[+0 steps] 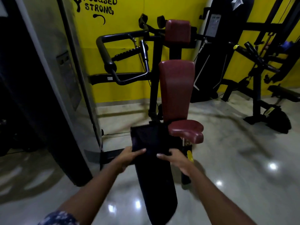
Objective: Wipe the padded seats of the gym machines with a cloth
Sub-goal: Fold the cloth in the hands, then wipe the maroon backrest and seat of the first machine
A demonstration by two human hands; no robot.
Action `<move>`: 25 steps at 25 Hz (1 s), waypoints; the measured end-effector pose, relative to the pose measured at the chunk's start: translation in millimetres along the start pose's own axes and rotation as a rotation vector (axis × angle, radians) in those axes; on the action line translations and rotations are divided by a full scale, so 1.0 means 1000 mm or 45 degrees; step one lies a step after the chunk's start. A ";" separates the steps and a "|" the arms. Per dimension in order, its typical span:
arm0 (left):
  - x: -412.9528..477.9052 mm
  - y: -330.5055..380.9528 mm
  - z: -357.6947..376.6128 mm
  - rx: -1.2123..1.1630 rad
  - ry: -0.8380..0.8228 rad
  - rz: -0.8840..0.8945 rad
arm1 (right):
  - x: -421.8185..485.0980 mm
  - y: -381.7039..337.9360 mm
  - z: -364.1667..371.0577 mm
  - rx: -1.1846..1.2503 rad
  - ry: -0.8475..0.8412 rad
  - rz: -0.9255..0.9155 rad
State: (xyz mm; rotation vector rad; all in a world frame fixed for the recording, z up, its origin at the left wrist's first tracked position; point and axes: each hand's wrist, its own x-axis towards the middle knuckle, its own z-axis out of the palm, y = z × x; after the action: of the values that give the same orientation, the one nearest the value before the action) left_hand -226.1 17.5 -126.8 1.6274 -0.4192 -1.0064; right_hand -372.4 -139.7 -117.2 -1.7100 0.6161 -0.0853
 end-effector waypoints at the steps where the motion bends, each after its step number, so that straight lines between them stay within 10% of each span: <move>1: 0.013 -0.010 0.008 -0.018 0.000 -0.129 | 0.004 0.017 -0.003 -0.038 0.011 0.049; 7: 0.111 0.048 0.025 -0.499 -0.007 -0.288 | 0.093 -0.003 -0.093 0.298 -0.070 0.167; 13: 0.180 0.058 0.056 0.068 0.131 -0.274 | 0.146 0.035 -0.145 0.067 0.053 0.174; 22: 0.240 0.115 0.137 0.404 0.199 0.679 | 0.191 -0.018 -0.251 0.376 0.346 0.168; 25: 0.280 0.137 0.156 0.238 0.375 0.691 | 0.220 -0.023 -0.267 -0.117 0.594 0.155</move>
State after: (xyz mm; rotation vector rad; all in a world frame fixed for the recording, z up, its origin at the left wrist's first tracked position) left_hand -157.3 -323.6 -112.4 1.6651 -0.7190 -0.3236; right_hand -278.7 -472.0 -90.8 -1.7464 1.0815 -0.3818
